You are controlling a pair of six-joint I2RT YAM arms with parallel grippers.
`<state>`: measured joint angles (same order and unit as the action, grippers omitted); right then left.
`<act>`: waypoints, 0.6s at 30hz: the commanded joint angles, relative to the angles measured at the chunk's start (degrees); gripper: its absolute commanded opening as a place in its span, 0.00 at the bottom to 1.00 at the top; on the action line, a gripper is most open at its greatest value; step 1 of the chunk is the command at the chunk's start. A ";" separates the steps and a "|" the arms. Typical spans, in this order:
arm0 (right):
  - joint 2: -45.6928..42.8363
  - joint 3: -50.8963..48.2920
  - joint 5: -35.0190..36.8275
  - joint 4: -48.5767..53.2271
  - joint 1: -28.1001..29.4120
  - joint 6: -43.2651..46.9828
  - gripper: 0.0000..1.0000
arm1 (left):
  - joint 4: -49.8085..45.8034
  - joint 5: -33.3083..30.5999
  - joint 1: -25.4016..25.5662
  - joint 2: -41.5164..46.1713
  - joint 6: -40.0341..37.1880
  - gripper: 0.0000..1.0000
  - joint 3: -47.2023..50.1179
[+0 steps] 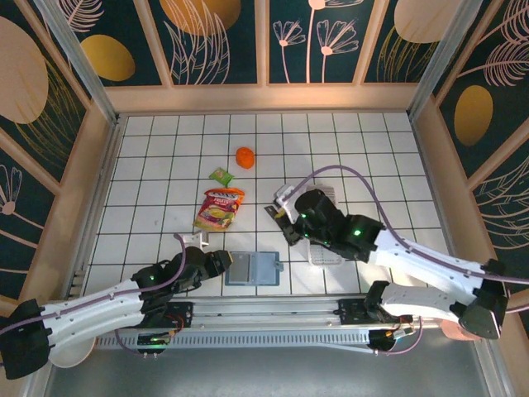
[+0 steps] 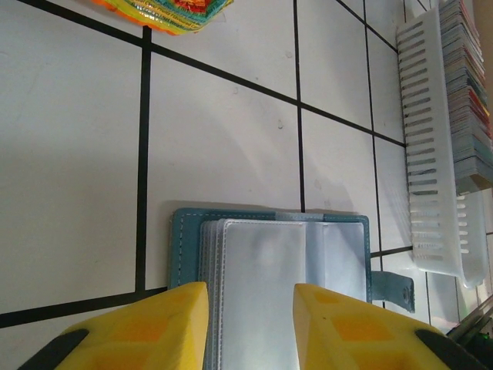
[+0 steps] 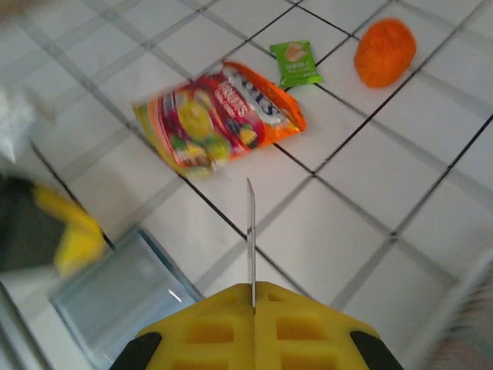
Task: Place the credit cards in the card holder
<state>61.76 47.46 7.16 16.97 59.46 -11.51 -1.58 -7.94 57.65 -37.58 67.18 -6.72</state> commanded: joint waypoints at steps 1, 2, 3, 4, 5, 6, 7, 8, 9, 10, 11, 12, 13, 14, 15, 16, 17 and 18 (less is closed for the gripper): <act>3.13 -7.57 -2.32 -16.87 3.02 -39.18 0.00 | -0.44 0.44 0.02 -0.38 0.42 0.34 0.70; 4.06 -9.18 -1.94 -19.78 4.09 -44.04 0.00 | -0.31 0.73 0.02 -0.76 0.35 0.34 0.65; 4.92 -10.64 -0.66 -22.17 5.44 -47.43 0.00 | -0.14 1.14 0.07 -1.08 0.35 0.34 0.57; 5.56 -11.93 0.71 -23.95 6.87 -50.31 0.00 | 0.03 1.43 0.10 -1.24 0.38 0.34 0.63; 6.42 -13.08 2.28 -26.22 8.54 -52.66 0.00 | 0.24 1.73 0.09 -1.42 0.25 0.34 0.68; 7.52 -13.92 3.38 -27.62 9.97 -54.37 0.00 | 0.35 1.95 0.02 -1.62 0.15 0.34 0.74; 8.56 -14.12 4.14 -27.40 10.89 -56.40 0.00 | 0.27 2.12 0.02 -1.71 0.07 0.34 0.74; 9.70 -14.59 4.88 -27.55 11.89 -58.08 0.00 | 0.31 2.30 0.07 -1.80 -0.03 0.34 0.86; 10.77 -15.29 5.35 -28.03 12.60 -59.59 0.00 | 0.57 2.47 0.03 -1.90 0.07 0.33 1.00; 11.51 -15.83 5.80 -27.88 13.15 -61.53 0.00 | 0.69 2.54 0.04 -2.00 0.14 0.33 1.24; 12.08 -16.88 6.26 -28.81 13.71 -63.36 0.00 | 0.79 2.67 0.03 -1.97 0.16 0.33 1.35; 12.39 -18.42 6.56 -31.02 14.12 -64.72 0.00 | 0.88 2.76 0.05 -2.06 0.15 0.32 1.32; 12.70 -19.44 6.78 -32.22 14.50 -65.85 0.00 | 0.92 2.82 0.09 -2.07 0.23 0.32 1.36; 13.05 -20.03 7.33 -33.21 14.96 -66.52 0.00 | 1.03 2.85 0.09 -2.06 0.33 0.31 1.45; 13.54 -20.15 7.72 -33.01 15.28 -66.62 0.00 | 1.14 2.93 0.03 -2.20 0.33 0.31 1.54; 13.98 -19.69 8.12 -31.89 15.54 -66.56 0.00 | 1.31 3.02 0.06 -2.21 0.34 0.31 1.64; 14.62 -19.12 8.98 -30.38 15.90 -66.26 0.00 | 1.47 3.11 0.07 -2.29 0.33 0.30 1.70; 15.15 -18.61 9.59 -29.27 16.25 -66.10 0.00 | 1.58 3.11 0.03 -2.44 0.39 0.30 1.73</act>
<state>75.92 28.12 12.23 -11.42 74.67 -73.87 -1.48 -5.80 57.65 -39.64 67.18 -5.87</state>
